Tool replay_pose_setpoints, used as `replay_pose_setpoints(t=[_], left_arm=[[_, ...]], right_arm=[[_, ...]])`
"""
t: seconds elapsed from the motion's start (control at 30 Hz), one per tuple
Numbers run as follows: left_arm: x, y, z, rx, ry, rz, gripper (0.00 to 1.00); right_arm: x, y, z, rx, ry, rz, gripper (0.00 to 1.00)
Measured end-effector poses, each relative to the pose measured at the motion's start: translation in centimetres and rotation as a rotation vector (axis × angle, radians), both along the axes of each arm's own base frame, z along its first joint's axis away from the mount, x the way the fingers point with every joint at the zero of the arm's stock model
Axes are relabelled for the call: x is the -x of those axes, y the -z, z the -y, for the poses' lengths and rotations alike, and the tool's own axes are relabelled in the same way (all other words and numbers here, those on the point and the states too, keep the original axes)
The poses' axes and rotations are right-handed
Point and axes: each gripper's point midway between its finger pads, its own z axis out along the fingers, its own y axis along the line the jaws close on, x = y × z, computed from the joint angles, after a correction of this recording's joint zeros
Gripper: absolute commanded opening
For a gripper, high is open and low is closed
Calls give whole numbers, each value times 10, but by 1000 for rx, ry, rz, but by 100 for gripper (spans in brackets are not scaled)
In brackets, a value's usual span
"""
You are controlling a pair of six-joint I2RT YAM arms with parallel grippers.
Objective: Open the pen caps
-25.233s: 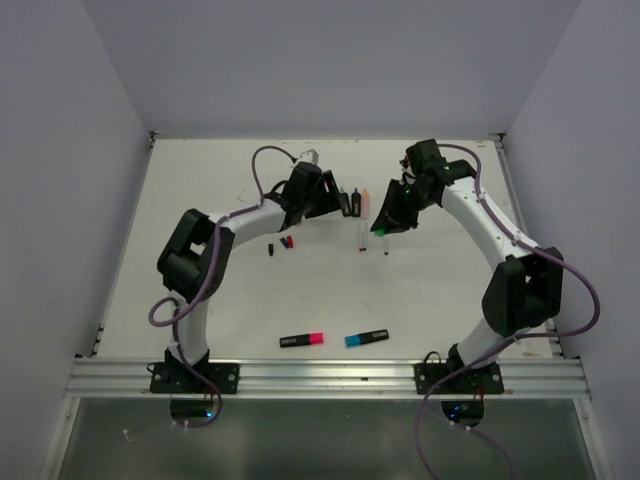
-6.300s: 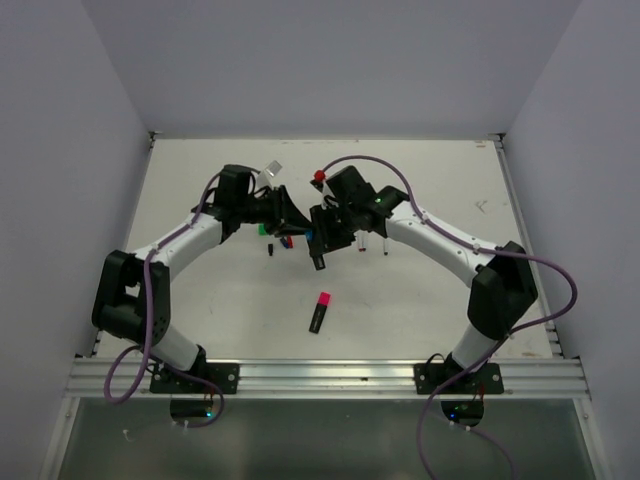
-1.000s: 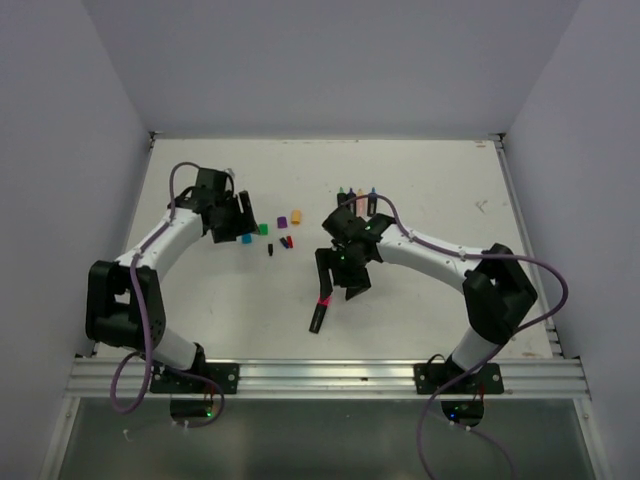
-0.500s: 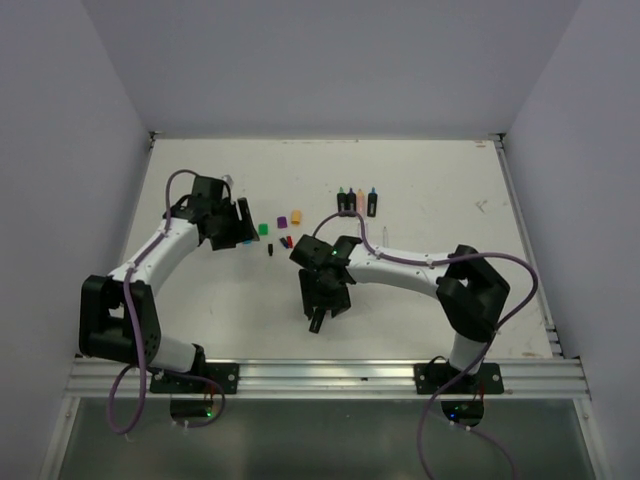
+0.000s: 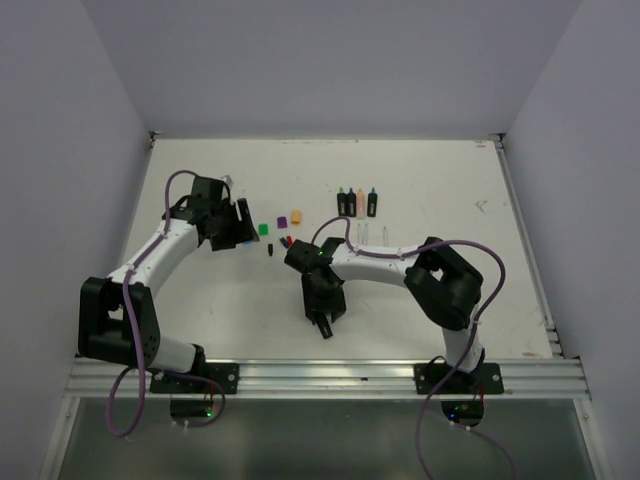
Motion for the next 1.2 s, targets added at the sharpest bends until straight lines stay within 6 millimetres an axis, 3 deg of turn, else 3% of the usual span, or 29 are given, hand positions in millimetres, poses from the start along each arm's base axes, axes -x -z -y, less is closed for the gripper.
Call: replay_pose_setpoints(t=[0.03,0.2,0.37,0.53,0.63,0.77,0.93,1.0,1.2], left_arm=[[0,0,0,0,0,0,69],[0,0,0,0,1,0,69],[1,-1,2,11,7,-2,67],[1,-2,13,63,42,-6,63],[2,-5,27,137,89,-11,63],[0,-18,56,305,169,30,64],[11,-26,89,480,243,29,66],[13,-34,105,536,281,34,67],[14,-44,140,625,354,18,68]], right_arm=[[0,0,1,9,-2,-6,43],[0,1,8,44,-25,-18,29],[1,1,10,30,-81,-11,0],[0,-2,17,9,-204,38,0],[-9,-15,23,8,-298,94,0],[-37,-55,23,-90,-327,175,0],[-97,-112,30,-291,-240,256,0],[-110,-125,26,-343,-244,277,0],[-111,-142,-9,-455,-334,255,0]])
